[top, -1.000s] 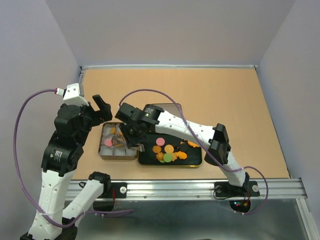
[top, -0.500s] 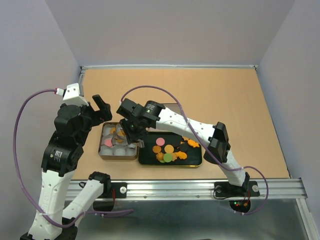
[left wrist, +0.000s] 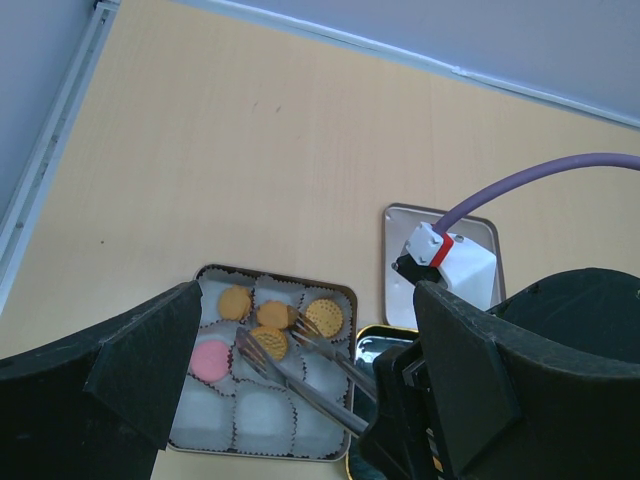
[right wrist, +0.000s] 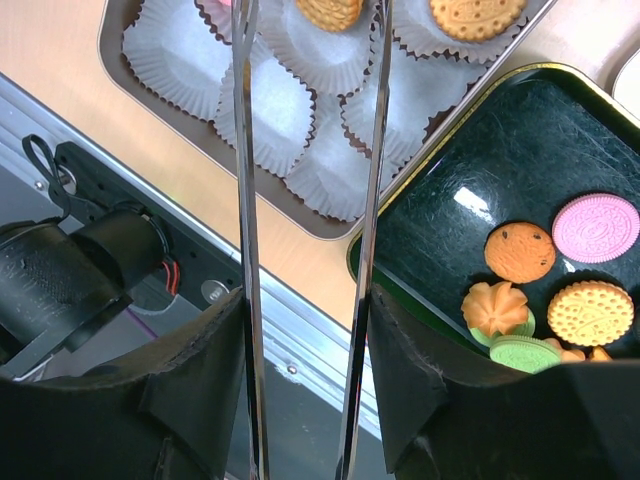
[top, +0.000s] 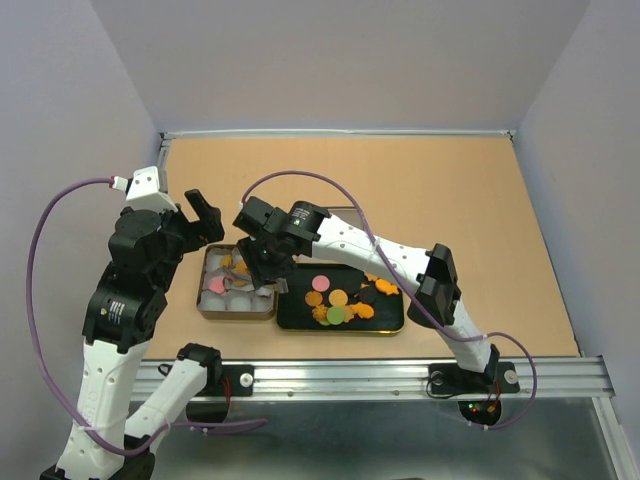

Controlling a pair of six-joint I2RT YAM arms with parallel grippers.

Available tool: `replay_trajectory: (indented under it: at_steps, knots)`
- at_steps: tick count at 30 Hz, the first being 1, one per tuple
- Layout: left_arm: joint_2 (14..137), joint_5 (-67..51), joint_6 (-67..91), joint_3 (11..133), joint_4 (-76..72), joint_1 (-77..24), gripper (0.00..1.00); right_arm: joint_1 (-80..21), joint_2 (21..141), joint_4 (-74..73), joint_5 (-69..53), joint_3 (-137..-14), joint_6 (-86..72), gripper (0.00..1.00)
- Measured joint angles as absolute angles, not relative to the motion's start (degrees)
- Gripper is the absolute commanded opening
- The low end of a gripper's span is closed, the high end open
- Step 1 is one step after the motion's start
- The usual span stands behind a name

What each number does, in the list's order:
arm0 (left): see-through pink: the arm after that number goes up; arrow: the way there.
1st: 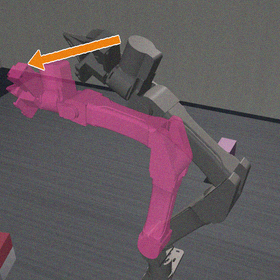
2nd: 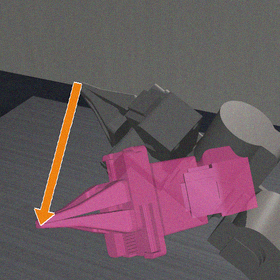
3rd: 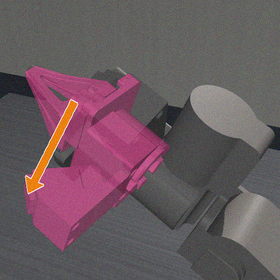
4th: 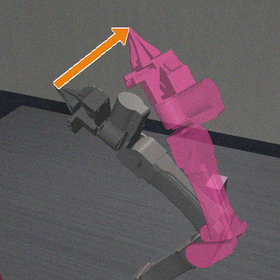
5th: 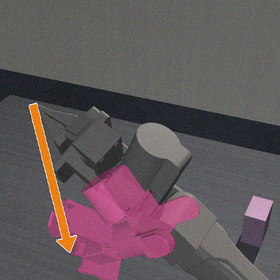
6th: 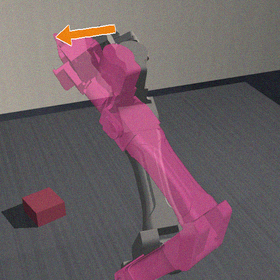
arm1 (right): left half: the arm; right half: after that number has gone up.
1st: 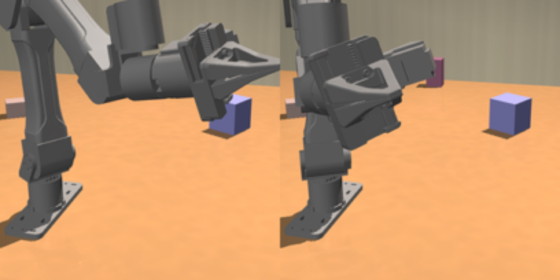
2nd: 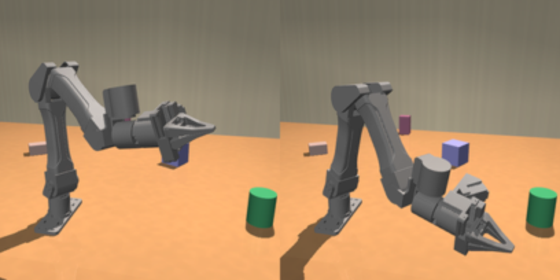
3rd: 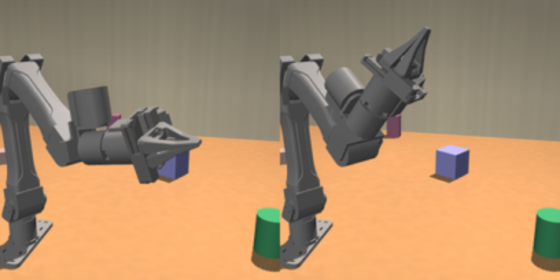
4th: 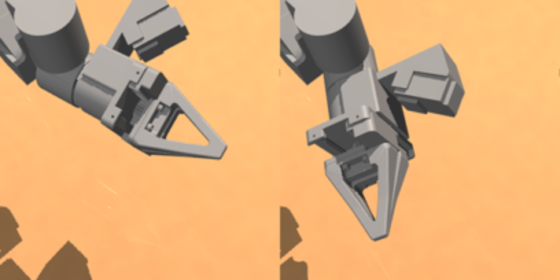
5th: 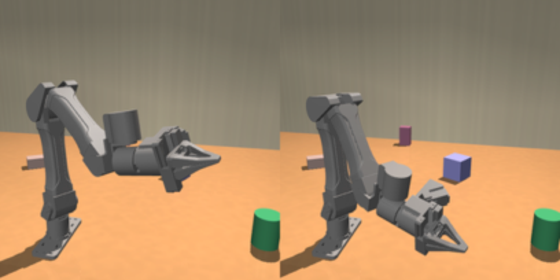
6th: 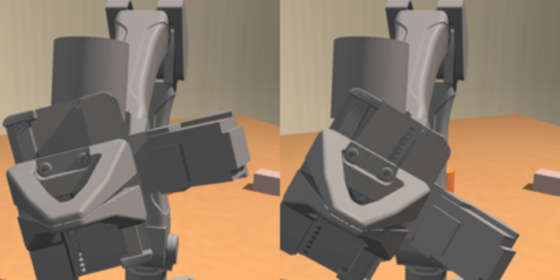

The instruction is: Pack the cookies

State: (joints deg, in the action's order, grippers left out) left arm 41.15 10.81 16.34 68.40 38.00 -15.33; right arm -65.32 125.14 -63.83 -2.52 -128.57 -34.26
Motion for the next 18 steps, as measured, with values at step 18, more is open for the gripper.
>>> replay_trajectory:
  at_steps: [18]
  knots:
    - [42.74, 10.55, 16.1, 69.91, 37.47, -15.35, 0.99, -65.32, 102.08, -62.87, 7.99, -112.03, -38.0, 0.55]
